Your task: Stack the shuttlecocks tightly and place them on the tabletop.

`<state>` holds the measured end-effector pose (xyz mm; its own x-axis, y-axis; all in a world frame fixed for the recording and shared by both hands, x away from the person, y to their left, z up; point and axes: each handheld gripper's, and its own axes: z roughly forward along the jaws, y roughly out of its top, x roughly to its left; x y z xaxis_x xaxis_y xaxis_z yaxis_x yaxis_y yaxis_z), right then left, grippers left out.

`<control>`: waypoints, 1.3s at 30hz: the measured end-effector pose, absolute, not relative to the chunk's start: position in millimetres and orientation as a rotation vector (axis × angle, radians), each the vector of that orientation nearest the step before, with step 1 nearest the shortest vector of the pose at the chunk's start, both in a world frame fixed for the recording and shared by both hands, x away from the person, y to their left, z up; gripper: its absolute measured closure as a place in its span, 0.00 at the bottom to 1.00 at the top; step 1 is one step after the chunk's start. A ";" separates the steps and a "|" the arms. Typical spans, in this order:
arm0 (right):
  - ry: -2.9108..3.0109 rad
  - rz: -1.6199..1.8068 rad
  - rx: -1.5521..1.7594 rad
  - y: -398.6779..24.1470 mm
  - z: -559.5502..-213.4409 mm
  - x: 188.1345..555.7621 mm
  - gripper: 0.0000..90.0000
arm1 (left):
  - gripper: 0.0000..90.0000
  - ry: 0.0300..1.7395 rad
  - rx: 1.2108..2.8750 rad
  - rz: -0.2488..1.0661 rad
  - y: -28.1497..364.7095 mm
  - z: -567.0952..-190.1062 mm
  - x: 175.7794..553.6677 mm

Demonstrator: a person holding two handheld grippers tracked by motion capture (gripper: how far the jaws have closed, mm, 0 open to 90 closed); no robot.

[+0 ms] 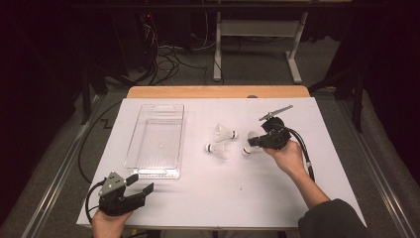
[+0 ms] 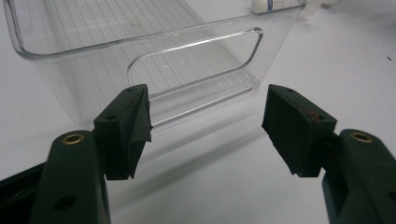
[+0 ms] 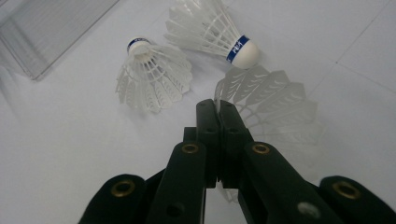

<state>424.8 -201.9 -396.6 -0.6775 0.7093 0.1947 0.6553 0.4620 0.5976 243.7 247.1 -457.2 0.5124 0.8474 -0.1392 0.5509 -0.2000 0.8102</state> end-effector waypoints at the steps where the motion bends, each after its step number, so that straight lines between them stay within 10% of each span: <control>1: 2.612 1.021 1.225 -201.0 -395.6 423.6 1.00 | 0.37 1.154 1.884 0.429 246.9 -457.3 243.9; 39: 2.618 1.154 1.142 -152.6 -406.6 423.5 1.00 | 0.37 1.150 1.882 0.429 246.6 -457.5 243.4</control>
